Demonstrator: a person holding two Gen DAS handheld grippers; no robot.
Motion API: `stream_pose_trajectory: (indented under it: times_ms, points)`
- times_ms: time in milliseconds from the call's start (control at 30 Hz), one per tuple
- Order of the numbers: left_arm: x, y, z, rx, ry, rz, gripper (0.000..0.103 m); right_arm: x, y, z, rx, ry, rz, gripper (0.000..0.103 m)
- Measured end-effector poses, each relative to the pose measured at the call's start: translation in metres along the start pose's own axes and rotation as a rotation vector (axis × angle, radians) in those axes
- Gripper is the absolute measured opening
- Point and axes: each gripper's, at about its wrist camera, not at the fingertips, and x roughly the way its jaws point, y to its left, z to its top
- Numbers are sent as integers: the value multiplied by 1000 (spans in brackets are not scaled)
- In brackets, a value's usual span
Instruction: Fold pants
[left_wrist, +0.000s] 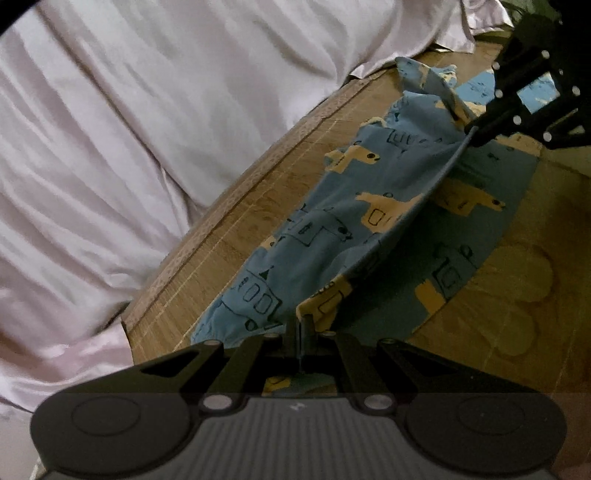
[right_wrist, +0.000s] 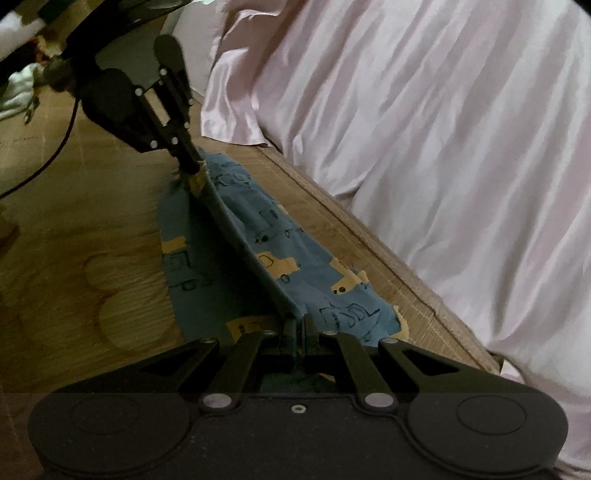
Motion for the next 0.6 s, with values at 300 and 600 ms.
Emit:
stream_pose_trajectory:
  times_ms: [300,600]
  points:
    - [2,-15,-7,108,22,-35,0,-1,20,-11,-4,55,20,1]
    - [-1,-12,-12,124,25,-71,0,-4,26,-17,-9,56,37,1]
